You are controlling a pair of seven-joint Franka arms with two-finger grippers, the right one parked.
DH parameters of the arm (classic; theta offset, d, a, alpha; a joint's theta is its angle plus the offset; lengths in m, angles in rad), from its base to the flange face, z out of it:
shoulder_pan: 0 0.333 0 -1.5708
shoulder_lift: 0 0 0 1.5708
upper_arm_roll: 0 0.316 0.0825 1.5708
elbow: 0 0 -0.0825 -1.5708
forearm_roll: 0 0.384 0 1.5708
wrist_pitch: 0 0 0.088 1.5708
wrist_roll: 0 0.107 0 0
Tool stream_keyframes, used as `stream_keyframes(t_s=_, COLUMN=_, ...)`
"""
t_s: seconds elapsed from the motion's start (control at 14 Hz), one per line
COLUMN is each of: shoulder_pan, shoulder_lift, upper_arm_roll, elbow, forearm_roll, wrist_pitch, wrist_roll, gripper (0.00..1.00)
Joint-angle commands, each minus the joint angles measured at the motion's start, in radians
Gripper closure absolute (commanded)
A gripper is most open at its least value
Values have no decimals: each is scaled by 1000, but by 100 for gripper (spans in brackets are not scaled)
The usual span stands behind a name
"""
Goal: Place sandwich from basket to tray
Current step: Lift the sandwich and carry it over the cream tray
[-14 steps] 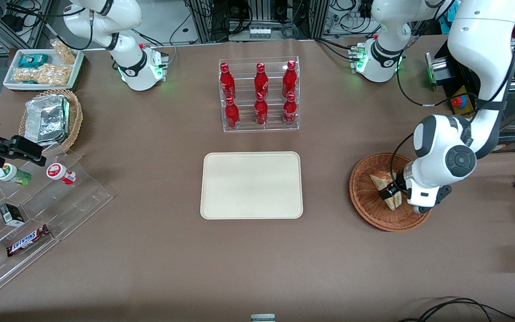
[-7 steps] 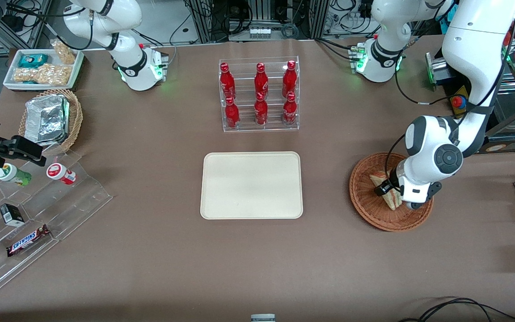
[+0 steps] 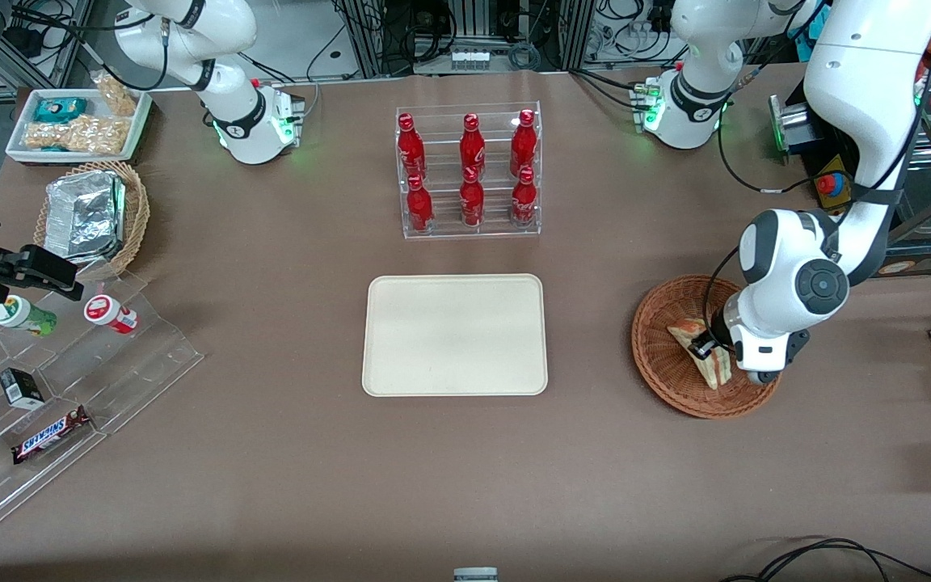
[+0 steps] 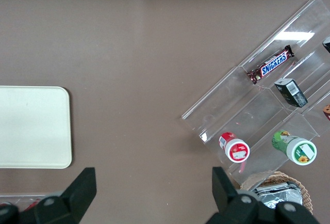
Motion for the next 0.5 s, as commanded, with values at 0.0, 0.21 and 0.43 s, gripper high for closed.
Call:
stream_keyframes(t_s=0.0, shoulder_pan=-91, shoulder_lift=-43, upper_arm_roll=-6, elbow=102, forearm_roll=10, wrist_pitch=-162, wrist_roll=16, gripper=98)
stream_keyframes(t_s=0.21, shoulder_pan=-254, shoulder_lift=-13, upper_arm_roll=-9, elbow=232, forearm_roll=-5, wrist_pitch=-212, wrist_roll=102, gripper=98)
stream_keyframes(t_s=0.43, shoulder_pan=-441, shoulder_lift=102, upper_arm_roll=-9, elbow=335, forearm_roll=3, wrist_pitch=-201, wrist_roll=142, gripper=96)
